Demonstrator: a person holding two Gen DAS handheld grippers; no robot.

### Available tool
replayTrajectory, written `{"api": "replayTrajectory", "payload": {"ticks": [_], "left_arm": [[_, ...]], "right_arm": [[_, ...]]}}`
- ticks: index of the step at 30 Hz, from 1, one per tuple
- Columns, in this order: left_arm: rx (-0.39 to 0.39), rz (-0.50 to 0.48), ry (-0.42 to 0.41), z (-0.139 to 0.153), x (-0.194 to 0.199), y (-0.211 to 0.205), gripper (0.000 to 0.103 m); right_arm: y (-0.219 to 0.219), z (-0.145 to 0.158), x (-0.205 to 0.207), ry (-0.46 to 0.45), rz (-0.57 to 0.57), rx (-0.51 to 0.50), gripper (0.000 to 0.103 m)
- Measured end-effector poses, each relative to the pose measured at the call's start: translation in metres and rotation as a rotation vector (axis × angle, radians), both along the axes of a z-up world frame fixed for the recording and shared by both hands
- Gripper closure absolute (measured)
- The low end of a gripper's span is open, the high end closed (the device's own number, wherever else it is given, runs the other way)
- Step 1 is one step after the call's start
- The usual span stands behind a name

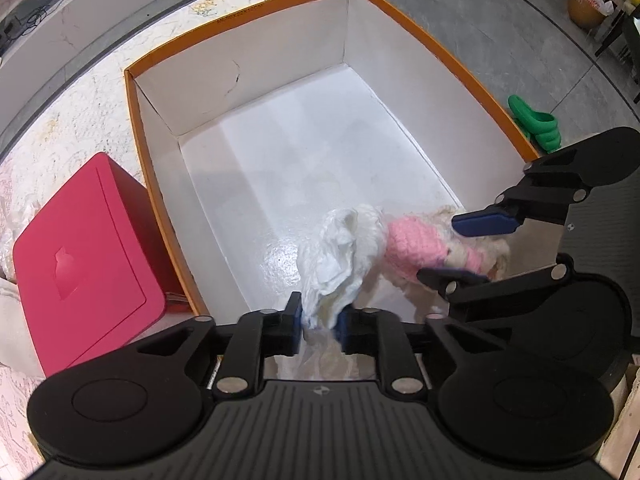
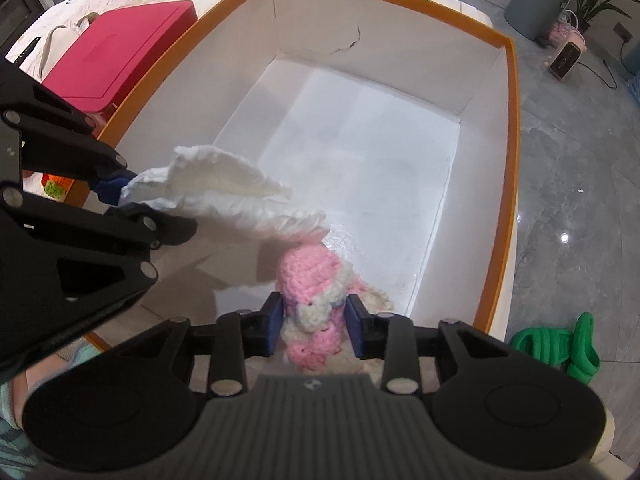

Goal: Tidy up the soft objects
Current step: 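Lower both items into the box and open both tools, then move both tools back over the table toward the remaining items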

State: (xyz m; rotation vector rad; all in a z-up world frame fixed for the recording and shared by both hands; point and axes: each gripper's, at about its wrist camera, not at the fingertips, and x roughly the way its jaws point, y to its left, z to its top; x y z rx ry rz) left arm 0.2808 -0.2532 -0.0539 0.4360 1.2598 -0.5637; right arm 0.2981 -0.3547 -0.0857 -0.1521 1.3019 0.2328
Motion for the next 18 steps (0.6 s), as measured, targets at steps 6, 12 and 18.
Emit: {"api": "replayTrajectory", "payload": {"ticks": [6, 12, 18], "left_arm": [[-0.054, 0.008, -0.017, 0.016, 0.002, 0.003, 0.062], [-0.093, 0.0, -0.076, 0.042, -0.016, 0.02, 0.061], [-0.132, -0.009, -0.153, 0.077, -0.038, 0.042, 0.061]], "right_arm": [[0.002, 0.015, -0.003, -0.028, 0.0, -0.012, 0.045], [0.009, 0.034, -0.011, -0.08, -0.023, -0.043, 0.034], [0.013, 0.058, -0.026, -0.131, -0.053, -0.033, 0.033]]}}
